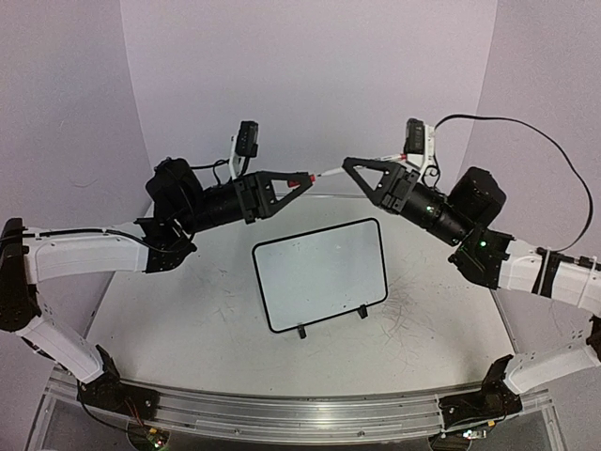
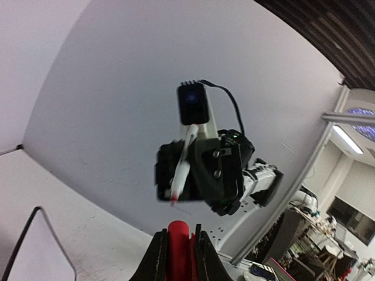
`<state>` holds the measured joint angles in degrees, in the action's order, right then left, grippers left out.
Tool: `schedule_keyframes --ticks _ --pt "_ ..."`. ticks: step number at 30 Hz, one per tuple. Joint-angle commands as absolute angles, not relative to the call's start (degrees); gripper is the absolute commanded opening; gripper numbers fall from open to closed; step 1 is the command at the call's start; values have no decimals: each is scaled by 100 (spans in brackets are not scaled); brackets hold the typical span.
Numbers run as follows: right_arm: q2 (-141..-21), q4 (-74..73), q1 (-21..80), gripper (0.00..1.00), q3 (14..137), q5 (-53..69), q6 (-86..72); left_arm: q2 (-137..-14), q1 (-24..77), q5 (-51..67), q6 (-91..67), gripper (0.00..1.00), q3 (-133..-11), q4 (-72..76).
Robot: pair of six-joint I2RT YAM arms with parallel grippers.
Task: Write a sentence on the whiteboard
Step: Open the pen cap at the center of the board, then place the pen cap at the center of the board.
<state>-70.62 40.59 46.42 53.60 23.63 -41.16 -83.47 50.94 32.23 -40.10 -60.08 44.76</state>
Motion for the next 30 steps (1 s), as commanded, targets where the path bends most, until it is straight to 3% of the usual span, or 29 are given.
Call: schedule_keyframes --ticks 1,6,11,14,17,30 --pt "-6027 4499 3430 0 4897 2266 -4533 -7365 4368 2719 -4255 0 -5239 4612" --pt "-5185 3831 2423 0 4464 2243 -4319 -6592 3759 2526 -4173 0 -4730 4012" --pt "-4990 1445 2399 0 4999 1047 -2228 -5894 3524 733 -3396 0 -4940 1306" --pt "-5021 785 2399 0 5103 209 -1608 -6081 3483 -782 -3272 0 -5461 -573" --pt "-5077 552 2398 0 5059 -196 -1165 -6465 3305 -1318 -3329 0 -5609 -1729" --pt "-5003 174 2407 0 4912 -573 -694 -8231 3138 -1270 -3279 0 -4372 -1756"
